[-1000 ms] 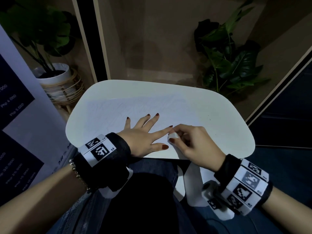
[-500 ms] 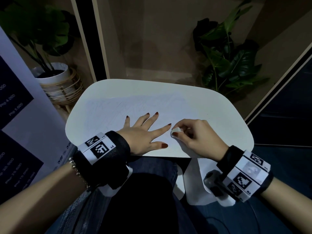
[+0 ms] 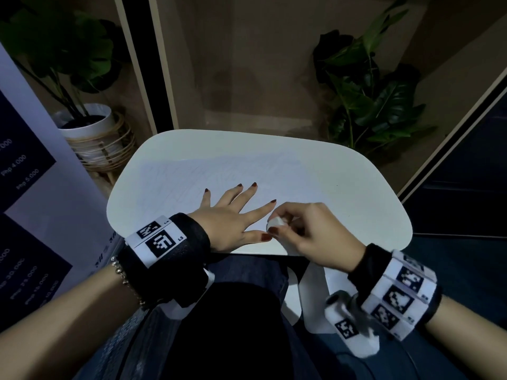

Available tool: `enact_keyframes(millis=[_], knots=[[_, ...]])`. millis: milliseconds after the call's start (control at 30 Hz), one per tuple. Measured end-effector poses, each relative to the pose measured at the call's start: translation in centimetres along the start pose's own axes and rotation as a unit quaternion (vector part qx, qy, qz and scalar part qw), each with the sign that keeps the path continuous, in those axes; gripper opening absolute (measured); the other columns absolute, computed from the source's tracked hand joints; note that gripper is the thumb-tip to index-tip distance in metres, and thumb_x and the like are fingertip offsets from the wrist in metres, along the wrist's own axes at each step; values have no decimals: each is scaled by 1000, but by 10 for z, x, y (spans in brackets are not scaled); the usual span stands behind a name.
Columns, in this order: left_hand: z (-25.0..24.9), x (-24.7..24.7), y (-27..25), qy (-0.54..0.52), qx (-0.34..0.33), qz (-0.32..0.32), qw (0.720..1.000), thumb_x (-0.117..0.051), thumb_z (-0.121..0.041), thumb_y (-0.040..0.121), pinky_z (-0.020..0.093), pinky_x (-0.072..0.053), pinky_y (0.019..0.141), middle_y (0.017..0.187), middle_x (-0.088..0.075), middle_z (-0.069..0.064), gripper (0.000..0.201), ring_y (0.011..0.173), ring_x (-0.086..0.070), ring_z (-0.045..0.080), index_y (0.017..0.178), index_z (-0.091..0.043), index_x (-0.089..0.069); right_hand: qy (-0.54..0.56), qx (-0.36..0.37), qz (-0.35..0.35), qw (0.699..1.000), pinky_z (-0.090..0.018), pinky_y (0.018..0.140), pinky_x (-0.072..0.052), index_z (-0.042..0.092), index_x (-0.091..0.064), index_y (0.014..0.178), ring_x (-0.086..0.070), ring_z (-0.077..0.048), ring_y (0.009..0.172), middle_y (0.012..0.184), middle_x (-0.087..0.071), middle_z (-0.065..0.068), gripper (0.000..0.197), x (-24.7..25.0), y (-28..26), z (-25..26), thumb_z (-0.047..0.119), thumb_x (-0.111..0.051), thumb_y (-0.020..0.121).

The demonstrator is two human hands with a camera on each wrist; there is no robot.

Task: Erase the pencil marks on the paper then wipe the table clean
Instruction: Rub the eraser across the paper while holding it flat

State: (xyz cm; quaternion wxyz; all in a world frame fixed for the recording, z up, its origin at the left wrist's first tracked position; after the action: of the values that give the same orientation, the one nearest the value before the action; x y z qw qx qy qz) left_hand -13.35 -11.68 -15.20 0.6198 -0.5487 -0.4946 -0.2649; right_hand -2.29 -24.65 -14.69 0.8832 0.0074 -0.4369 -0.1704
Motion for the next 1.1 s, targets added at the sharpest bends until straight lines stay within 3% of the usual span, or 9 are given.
enact_keyframes(millis=[167,300,400,533,667,767,833,967,1100], knots=[[1,0,-1,6,-2,5,1000,-20,-68,94,65,4,115,160,28,-6,68,147,24,16,148,-51,16,-73,-63,-58,994,-25,68,-48,15,-72,90,-65,-12,73,78,-71,4,10,33,12,-37,23,-67,92],[1,2,-2,14,3,2,1000,-19,-70,91,63,1,116,159,29,-10,77,147,23,13,152,-40,17,21,-100,-71,992,-26,59,-48,15,-68,89,-65,-22,63,73,-61,1,7,47,12,-47,21,-68,93],[1,4,-2,14,8,-5,1000,-21,-71,91,60,-2,118,159,28,-13,85,147,22,10,154,-29,17,43,-94,-61,993,-34,61,-50,15,-66,94,-63,-23,62,75,-59,-2,7,44,11,-44,20,-69,92],[1,7,-4,22,1,-13,1000,-24,-71,92,59,-6,118,159,25,-14,85,148,19,9,156,-28,13,71,-58,-34,995,-40,67,-55,12,-65,95,-67,-25,67,79,-65,-6,7,35,12,-35,16,-69,91],[1,7,-4,11,-3,-15,1000,-27,-70,92,60,-5,118,160,24,-15,85,148,19,10,156,-29,12,13,-12,8,1000,-33,72,-55,18,-67,100,-67,-16,69,77,-69,1,12,30,20,-23,13,-69,90],[4,6,-3,1,-5,-16,1000,-28,-72,91,60,-2,118,160,24,-16,86,148,21,10,155,-31,12,-40,16,46,998,-24,70,-52,23,-70,95,-66,-8,70,75,-71,6,10,29,25,-16,16,-67,89],[6,6,-3,-6,-7,-23,1000,-28,-72,90,60,-1,118,160,23,-16,86,148,20,10,155,-32,12,-80,33,57,995,-19,69,-49,22,-69,94,-65,-8,70,75,-72,7,8,31,28,-12,16,-65,89],[5,7,-2,-14,1,-47,999,-27,-68,94,59,-5,119,162,16,-17,78,149,15,11,156,-33,3,-152,37,57,986,-21,67,-46,19,-68,91,-62,-11,67,72,-69,7,5,40,40,-12,17,-67,86],[0,9,-1,-15,13,-54,998,-28,-64,97,59,-9,118,163,12,-15,72,150,11,14,156,-32,-3,-193,63,65,977,-7,62,-35,20,-68,89,-54,-9,64,70,-61,12,3,39,48,-6,19,-68,86]])
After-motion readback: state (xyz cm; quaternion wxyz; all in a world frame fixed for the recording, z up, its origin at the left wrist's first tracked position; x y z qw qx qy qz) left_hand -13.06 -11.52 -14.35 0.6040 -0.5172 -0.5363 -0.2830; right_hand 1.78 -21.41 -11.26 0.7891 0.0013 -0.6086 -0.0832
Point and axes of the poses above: each hand's wrist, its own y-axis towards the middle knuckle, its own x-axis out of the back of the hand, z = x × y, the point moved 3 cm from there along y, towards the middle knuckle
